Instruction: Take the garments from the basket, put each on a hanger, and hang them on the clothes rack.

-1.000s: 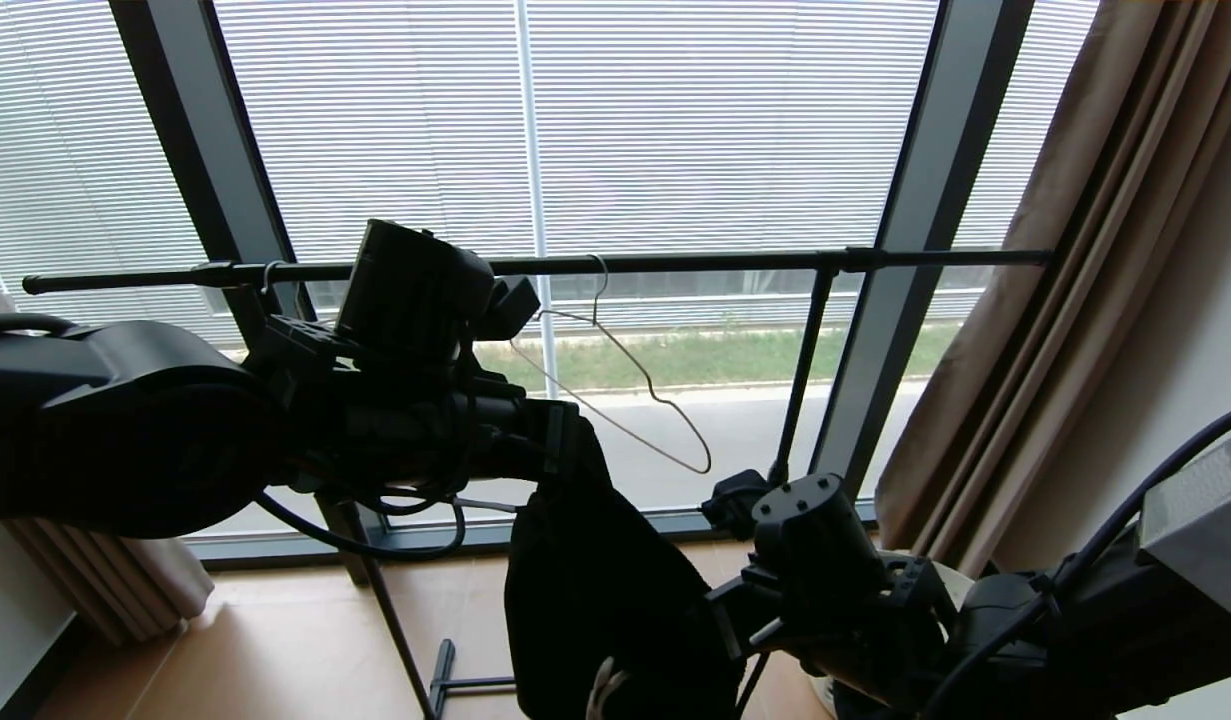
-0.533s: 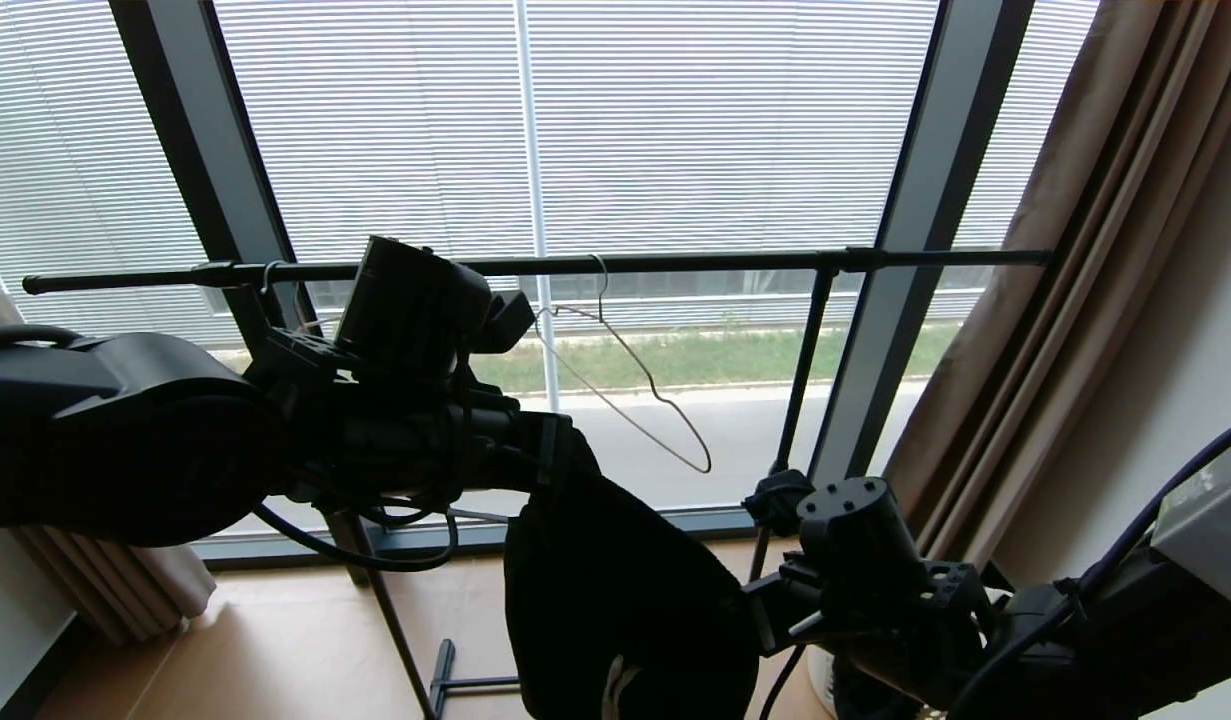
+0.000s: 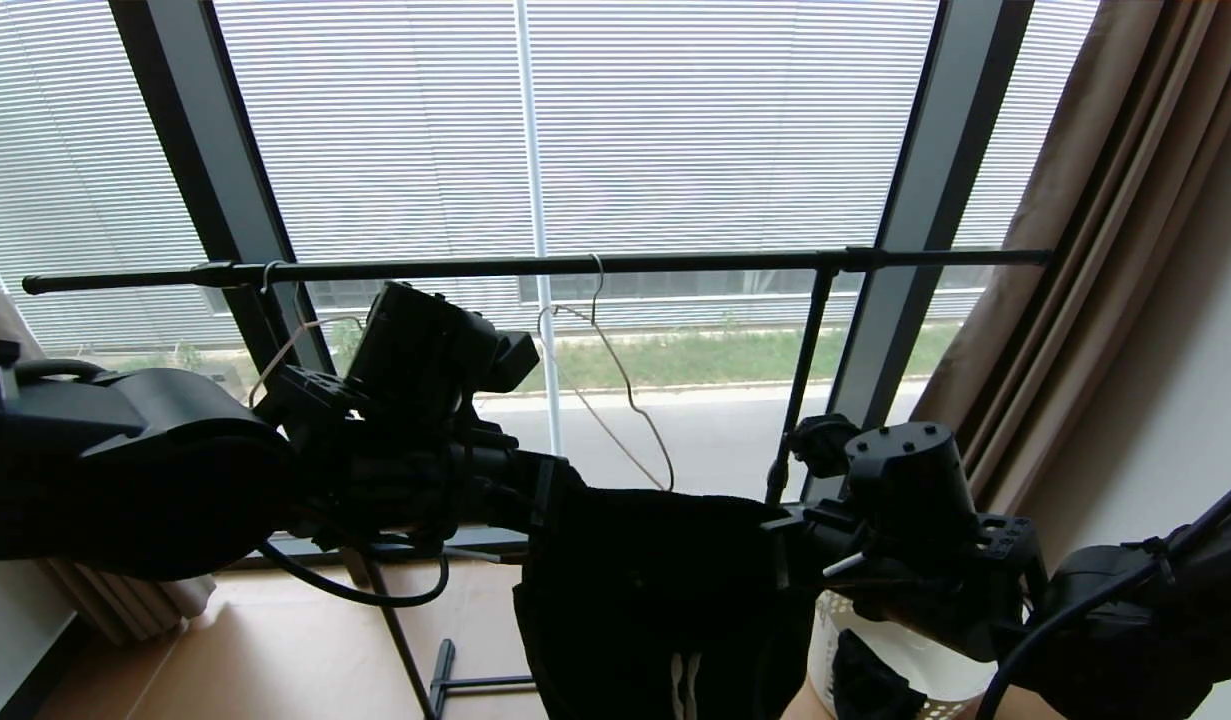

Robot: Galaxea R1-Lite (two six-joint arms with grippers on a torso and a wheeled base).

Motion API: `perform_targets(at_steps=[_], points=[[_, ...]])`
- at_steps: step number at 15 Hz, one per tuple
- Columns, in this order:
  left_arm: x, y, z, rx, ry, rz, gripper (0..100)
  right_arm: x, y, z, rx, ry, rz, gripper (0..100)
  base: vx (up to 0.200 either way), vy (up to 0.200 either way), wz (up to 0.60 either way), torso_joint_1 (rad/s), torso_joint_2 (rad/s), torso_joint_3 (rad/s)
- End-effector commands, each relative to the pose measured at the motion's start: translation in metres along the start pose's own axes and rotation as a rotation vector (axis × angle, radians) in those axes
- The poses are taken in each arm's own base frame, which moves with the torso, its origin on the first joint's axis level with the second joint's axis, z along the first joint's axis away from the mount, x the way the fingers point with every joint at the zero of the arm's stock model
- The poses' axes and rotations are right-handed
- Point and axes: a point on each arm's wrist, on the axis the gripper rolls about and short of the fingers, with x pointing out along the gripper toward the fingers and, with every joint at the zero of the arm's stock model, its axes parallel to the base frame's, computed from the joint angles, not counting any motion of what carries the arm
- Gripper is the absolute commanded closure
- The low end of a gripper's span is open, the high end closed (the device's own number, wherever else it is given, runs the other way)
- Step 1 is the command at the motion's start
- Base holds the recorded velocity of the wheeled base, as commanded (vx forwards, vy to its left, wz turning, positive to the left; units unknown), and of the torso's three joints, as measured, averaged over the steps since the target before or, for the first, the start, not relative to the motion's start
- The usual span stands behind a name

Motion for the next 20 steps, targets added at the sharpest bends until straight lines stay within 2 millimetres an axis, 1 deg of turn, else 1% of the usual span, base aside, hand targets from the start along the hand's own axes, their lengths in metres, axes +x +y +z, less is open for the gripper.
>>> perform_targets(at_steps=[1, 3, 4, 7, 10, 11, 14, 15, 17, 20], points=[[0.003, 0.001, -0.008, 0.014, 0.030, 0.004, 0, -0.004, -0.003, 0.014, 0.021, -0.048, 0.000, 100, 0.000, 0.000, 0.00, 0.000, 0.00, 0.000], [0.004, -0.003, -0.017, 0.033, 0.059, -0.002, 0, -0.004, -0.003, 0.018, 0.027, -0.064, 0.000, 100, 0.000, 0.000, 0.00, 0.000, 0.00, 0.000], [0.006, -0.005, -0.030, 0.049, 0.101, -0.002, 0, -0.004, -0.009, 0.024, 0.043, -0.082, -0.015, 100, 0.000, 0.000, 0.00, 0.000, 0.00, 0.000], [-0.008, -0.001, -0.050, 0.110, 0.139, 0.002, 0, -0.008, -0.016, 0.033, 0.080, -0.114, -0.030, 100, 0.000, 0.000, 0.00, 0.000, 0.00, 0.000], [-0.018, 0.003, -0.064, 0.151, 0.159, 0.000, 0, -0.013, -0.016, 0.037, 0.092, -0.135, -0.024, 100, 0.000, 0.000, 0.00, 0.000, 0.00, 0.000], [-0.019, 0.004, -0.065, 0.154, 0.159, 0.001, 0, -0.014, -0.016, 0.038, 0.092, -0.136, -0.022, 100, 0.000, 0.000, 0.00, 0.000, 0.00, 0.000], [-0.020, 0.017, -0.071, 0.132, 0.105, 0.028, 0, -0.016, -0.017, 0.038, 0.092, -0.143, -0.030, 100, 0.000, 0.000, 0.00, 0.000, 0.00, 0.000], [-0.021, 0.018, -0.073, 0.127, 0.097, 0.030, 0, -0.016, -0.017, 0.038, 0.092, -0.143, -0.031, 100, 0.000, 0.000, 0.00, 0.000, 0.00, 0.000], [-0.020, 0.027, -0.080, 0.110, 0.095, 0.049, 0, -0.017, -0.019, 0.040, 0.095, -0.150, -0.039, 100, 0.000, 0.200, 0.00, 0.007, 0.00, 0.000], [-0.020, 0.034, -0.078, 0.088, 0.081, 0.066, 0, -0.017, -0.023, 0.041, 0.099, -0.153, -0.048, 100, 0.000, 0.200, 0.00, -0.001, 0.00, 0.002]])
